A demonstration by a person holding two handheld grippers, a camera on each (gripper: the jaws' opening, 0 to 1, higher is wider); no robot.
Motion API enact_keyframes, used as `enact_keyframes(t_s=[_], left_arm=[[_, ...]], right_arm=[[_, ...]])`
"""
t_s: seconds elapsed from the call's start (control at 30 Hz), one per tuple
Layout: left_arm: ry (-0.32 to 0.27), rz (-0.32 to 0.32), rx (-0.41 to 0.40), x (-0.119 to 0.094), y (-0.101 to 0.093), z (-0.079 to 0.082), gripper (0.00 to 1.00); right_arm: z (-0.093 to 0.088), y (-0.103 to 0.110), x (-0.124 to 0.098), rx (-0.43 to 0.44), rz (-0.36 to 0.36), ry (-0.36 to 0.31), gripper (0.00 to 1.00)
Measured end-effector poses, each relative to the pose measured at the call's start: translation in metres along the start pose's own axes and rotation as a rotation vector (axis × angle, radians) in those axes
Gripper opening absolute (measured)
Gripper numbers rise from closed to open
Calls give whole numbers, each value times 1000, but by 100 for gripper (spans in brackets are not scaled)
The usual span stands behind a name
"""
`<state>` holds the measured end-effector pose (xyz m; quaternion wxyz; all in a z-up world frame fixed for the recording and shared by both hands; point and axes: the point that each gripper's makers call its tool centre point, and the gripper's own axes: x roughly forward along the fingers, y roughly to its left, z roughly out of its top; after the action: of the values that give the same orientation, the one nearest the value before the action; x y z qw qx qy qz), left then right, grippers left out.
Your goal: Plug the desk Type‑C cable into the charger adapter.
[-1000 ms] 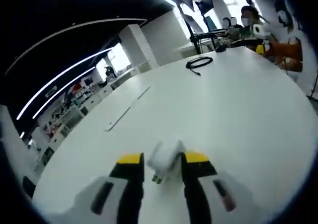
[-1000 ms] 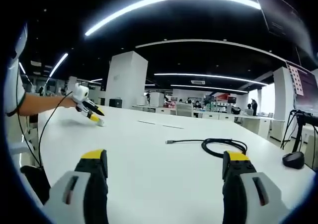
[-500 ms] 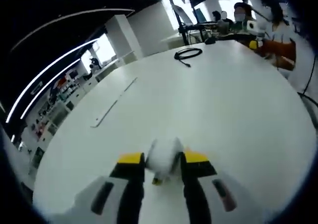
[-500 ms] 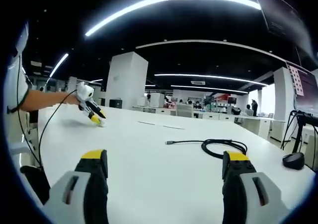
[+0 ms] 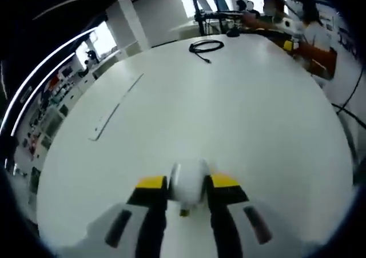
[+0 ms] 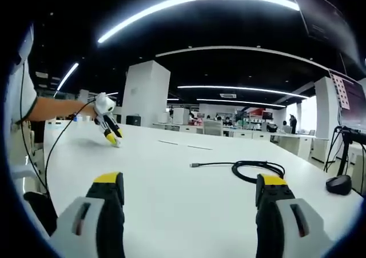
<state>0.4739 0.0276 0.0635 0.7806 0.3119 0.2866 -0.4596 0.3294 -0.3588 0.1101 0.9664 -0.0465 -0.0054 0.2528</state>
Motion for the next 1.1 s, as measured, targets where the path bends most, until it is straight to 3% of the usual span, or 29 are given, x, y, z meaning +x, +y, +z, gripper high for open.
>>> enact_keyframes(t_s=[0.3,0.4,0.73,0.9,1.1], left_arm=[[122,-75,-49,4,-3,-1,25],[187,-97,-87,4,-3,-3,25],[410,-171,-90,5,-12,-7,24],[469,-185,-83,5,-14,-8,24],[486,-200,-71,4,-19,-7,24]], right_arm=[[-2,-3,-2,5,-4,3,96],[-1,-3,-2,5,-3,1,96],[5,-4,4,-3,5,-10,96],[4,-3,3,-2,9,-5,95],[4,-5,2,3,4,-4,95]])
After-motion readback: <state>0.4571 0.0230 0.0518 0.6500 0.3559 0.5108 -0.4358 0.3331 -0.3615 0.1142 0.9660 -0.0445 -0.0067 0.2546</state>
